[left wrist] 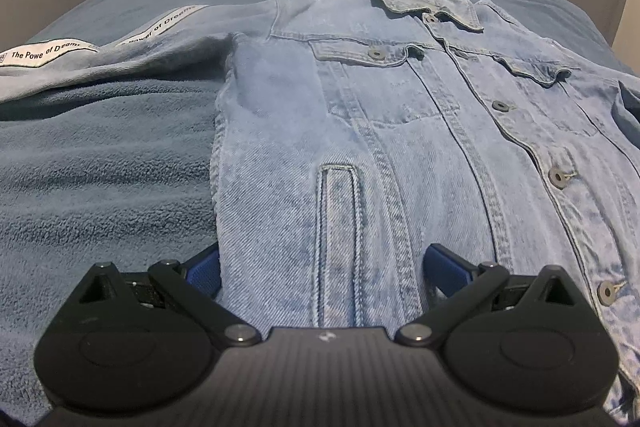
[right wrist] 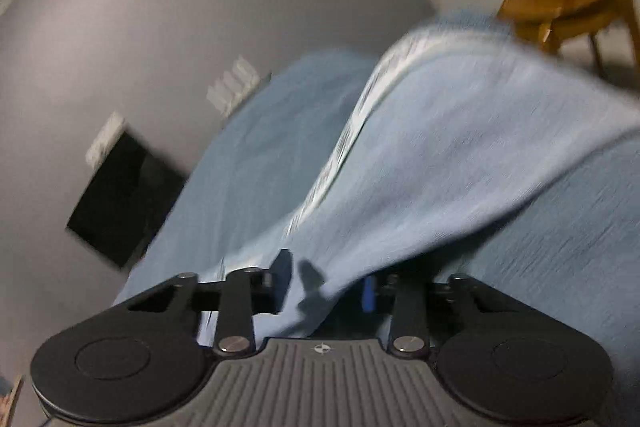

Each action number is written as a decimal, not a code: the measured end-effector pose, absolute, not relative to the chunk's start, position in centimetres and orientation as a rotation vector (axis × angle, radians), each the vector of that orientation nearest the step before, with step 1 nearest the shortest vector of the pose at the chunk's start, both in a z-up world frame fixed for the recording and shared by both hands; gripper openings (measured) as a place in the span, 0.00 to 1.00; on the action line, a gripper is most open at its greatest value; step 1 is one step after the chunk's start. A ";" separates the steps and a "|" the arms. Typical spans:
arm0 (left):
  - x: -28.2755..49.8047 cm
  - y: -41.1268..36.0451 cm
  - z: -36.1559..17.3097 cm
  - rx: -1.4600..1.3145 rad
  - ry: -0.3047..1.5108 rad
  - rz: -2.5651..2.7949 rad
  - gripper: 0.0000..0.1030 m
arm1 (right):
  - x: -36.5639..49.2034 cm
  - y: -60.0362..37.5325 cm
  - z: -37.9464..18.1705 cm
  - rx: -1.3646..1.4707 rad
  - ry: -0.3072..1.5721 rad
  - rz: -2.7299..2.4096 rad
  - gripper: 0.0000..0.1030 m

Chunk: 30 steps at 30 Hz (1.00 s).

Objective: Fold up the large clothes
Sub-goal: 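Reach the right tool to the taped sleeve cuff and close on it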

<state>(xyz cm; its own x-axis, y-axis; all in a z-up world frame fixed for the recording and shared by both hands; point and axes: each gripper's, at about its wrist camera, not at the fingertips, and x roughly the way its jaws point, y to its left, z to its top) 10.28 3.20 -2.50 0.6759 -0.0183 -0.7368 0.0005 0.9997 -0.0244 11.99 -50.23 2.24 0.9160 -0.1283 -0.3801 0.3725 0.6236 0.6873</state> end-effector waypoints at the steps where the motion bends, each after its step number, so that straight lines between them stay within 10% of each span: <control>1: 10.3 3.2 -2.5 -0.022 0.827 -0.011 1.00 | 11.4 -50.8 2.5 0.864 0.271 -0.312 0.34; 23: 10.5 3.4 -3.7 -0.043 0.803 -0.015 1.00 | 6.0 -58.8 0.6 1.092 0.003 -0.644 0.32; 30: 10.5 3.4 -3.7 -0.043 0.804 -0.016 1.00 | 8.9 -51.6 7.8 0.550 -0.051 -0.664 0.11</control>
<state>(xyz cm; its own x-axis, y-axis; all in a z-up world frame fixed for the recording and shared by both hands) 10.48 3.44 -3.71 0.6937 -0.0308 -0.7196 -0.0021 0.9990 -0.0447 8.86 -51.58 7.83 0.7920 -0.5972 -0.1271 0.5711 0.6509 0.5002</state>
